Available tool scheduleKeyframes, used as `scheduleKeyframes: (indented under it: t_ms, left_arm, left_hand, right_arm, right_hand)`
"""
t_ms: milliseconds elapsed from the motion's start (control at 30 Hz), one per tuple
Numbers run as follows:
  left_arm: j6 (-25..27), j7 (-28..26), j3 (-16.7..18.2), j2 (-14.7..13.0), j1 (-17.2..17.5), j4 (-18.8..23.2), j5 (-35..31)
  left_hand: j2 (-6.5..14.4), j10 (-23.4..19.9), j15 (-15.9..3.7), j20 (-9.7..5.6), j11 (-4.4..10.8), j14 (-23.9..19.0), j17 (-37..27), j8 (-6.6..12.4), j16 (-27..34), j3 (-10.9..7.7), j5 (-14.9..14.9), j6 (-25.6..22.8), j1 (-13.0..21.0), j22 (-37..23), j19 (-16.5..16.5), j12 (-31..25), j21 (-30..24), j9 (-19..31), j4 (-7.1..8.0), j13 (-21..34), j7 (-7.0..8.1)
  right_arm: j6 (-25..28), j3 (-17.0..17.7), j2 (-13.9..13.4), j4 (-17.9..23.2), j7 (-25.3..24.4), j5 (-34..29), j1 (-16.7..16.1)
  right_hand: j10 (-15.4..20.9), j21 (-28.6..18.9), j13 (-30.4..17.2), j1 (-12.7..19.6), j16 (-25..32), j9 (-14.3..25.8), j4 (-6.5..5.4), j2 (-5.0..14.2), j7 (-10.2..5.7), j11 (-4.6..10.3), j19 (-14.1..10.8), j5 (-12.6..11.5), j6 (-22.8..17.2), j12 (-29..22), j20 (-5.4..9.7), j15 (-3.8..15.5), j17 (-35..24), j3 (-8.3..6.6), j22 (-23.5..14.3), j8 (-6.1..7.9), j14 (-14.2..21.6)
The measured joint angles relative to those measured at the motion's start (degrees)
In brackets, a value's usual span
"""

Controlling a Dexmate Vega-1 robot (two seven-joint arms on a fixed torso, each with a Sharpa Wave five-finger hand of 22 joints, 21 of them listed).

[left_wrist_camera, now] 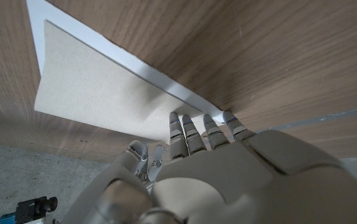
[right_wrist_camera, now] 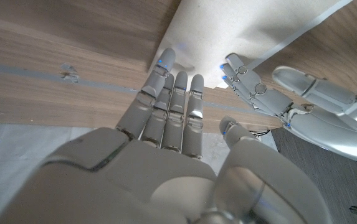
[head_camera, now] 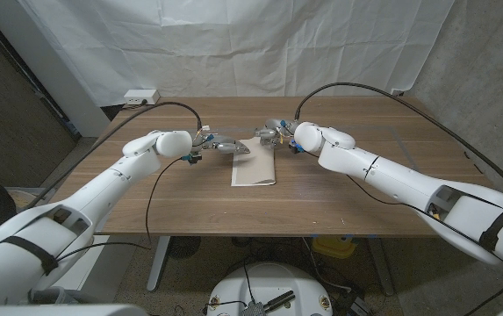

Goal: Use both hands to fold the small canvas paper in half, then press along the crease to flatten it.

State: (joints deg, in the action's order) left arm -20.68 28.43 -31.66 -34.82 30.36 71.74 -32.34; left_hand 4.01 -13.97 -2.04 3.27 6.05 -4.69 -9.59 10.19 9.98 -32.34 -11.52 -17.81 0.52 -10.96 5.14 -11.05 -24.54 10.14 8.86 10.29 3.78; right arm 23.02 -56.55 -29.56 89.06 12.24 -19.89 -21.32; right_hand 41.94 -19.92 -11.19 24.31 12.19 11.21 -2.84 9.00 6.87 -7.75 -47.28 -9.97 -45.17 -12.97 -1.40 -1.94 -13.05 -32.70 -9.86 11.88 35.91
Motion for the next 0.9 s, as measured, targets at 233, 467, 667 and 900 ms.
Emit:
scheduleKeyframes:
  t_ms: [233,467,667,900]
  left_arm:
    - [-0.4,-0.2,-0.3,0.4,-0.6,-1.0,-0.1]
    - [-0.7,-0.3,-0.5,0.7,-1.2,-2.0,-0.1]
    - [-1.0,-0.3,-0.7,0.9,-1.5,-2.5,-0.1]
    - [-1.0,-0.3,-0.7,1.0,-1.6,-2.6,-0.2]
  left_hand:
    - [0.0,0.0,0.00,0.00,0.00,0.0,0.0,0.00,0.0,0.00,0.0,0.0,0.0,0.0,0.0,0.0,0.0,0.0,0.00,0.0,0.00]
    - [0.0,0.0,0.00,0.00,0.00,0.0,0.0,0.00,0.0,0.25,0.0,0.0,0.0,0.0,0.0,0.0,0.0,0.0,-0.25,0.0,0.00]
    - [0.2,0.0,0.00,0.00,0.00,0.0,0.0,0.00,0.0,0.24,0.0,0.0,0.2,0.0,0.0,0.0,0.0,0.0,-0.25,0.0,0.00]
    - [0.2,0.0,0.00,0.00,0.00,0.0,0.0,0.00,0.0,0.24,0.0,0.0,0.2,0.0,0.0,0.0,0.4,0.0,-0.24,0.0,0.00]
  right_arm:
    - [0.6,0.5,-0.5,1.9,-0.3,-0.4,-0.8]
    - [1.6,0.6,-0.6,2.5,1.1,-0.4,-0.9]
    - [2.6,-0.2,-0.3,1.7,3.0,-0.1,-0.1]
    - [4.2,-1.0,0.0,0.7,5.8,0.5,0.8]
  right_hand:
    - [3.0,-0.6,0.2,-0.4,0.8,0.0,-0.34,0.42,0.21,-0.16,-3.1,0.0,-2.4,-0.5,0.24,-0.01,0.6,-0.45,-0.2,0.64,3.7]
    - [4.1,-1.1,0.3,-1.0,1.3,0.0,-0.65,-0.07,0.50,-0.11,-4.1,0.0,-3.6,-0.5,-0.03,-0.21,0.8,-0.42,-0.2,0.85,5.0]
    - [4.5,-1.1,0.3,-2.0,1.3,0.0,-1.15,-0.52,0.82,-0.41,-4.1,0.0,-3.9,-0.5,-0.03,-0.21,0.8,0.08,-0.2,0.85,5.1]
    - [4.5,-0.8,0.3,-2.6,0.8,0.0,-1.68,-0.59,0.81,-0.42,-4.1,0.0,-3.9,-0.5,-0.03,-0.43,0.9,0.61,-0.1,0.85,4.8]
